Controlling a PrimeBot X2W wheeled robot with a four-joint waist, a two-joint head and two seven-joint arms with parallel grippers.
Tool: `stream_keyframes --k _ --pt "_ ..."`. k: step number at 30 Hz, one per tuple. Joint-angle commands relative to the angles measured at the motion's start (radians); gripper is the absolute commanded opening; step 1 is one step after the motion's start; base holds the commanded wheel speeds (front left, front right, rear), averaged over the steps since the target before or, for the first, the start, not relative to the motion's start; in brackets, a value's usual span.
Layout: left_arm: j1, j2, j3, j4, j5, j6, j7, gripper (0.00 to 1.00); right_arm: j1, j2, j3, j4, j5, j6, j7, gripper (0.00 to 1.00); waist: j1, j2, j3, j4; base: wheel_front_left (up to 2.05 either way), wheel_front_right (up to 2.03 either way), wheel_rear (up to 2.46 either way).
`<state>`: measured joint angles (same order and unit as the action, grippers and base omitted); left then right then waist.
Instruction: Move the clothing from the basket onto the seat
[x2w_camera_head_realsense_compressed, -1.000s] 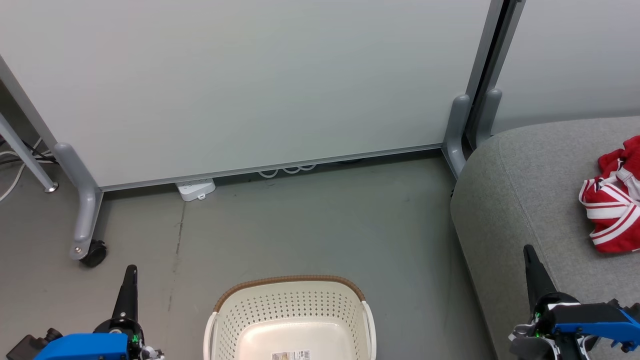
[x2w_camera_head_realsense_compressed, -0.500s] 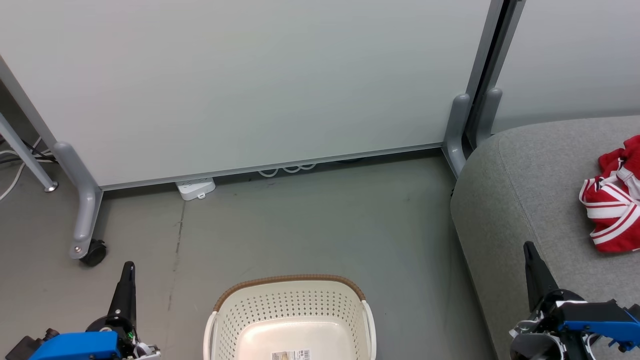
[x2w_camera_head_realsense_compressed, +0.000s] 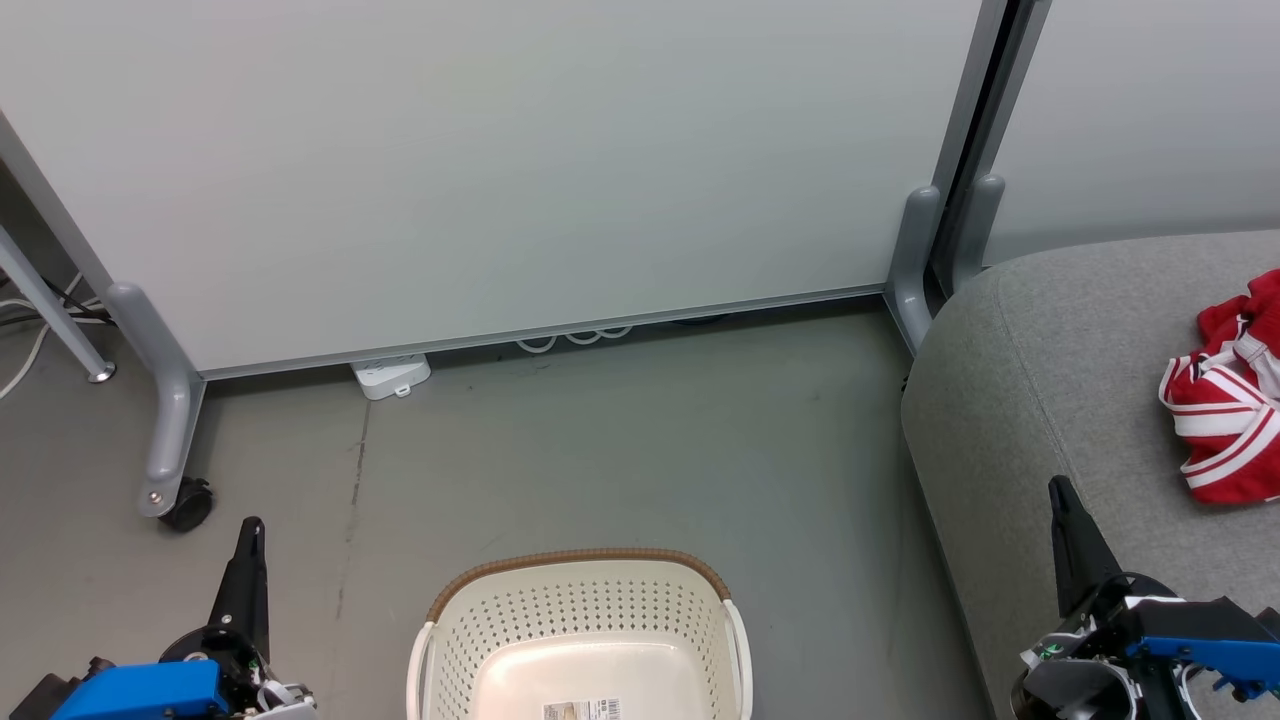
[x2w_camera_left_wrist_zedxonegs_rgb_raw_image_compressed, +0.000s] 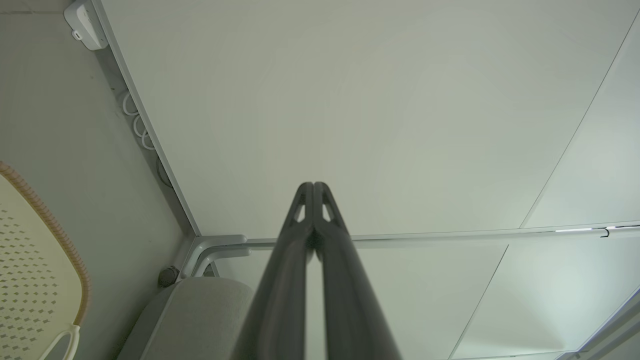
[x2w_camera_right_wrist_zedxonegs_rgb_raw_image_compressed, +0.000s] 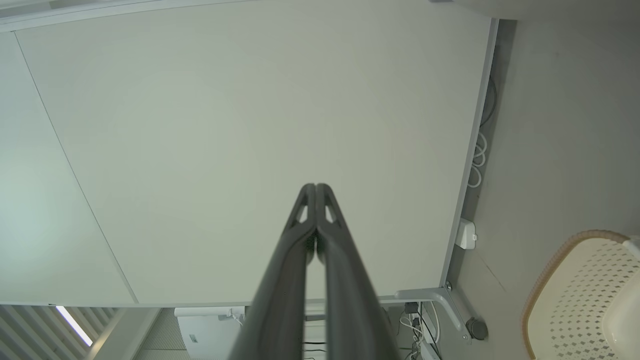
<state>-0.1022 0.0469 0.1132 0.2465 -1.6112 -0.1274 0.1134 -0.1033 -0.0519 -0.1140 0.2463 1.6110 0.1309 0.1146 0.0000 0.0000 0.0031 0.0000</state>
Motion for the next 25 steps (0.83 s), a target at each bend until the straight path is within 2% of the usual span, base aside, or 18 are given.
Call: stream_keyframes --k 1,25 --pt "-0.012 0.006 0.004 -0.003 -0.003 -0.006 0.005 0.0 -0.01 0.003 -0.002 -0.004 0.003 0.0 0.003 0.0 0.0 0.0 0.0 0.0 0.0 0.0 0.0" --pt "-0.012 0.006 0.003 -0.003 -0.003 -0.006 0.005 0.0 -0.01 0.003 -0.001 -0.004 0.003 0.0 0.003 0.0 0.0 0.0 0.0 0.0 0.0 0.0 0.0"
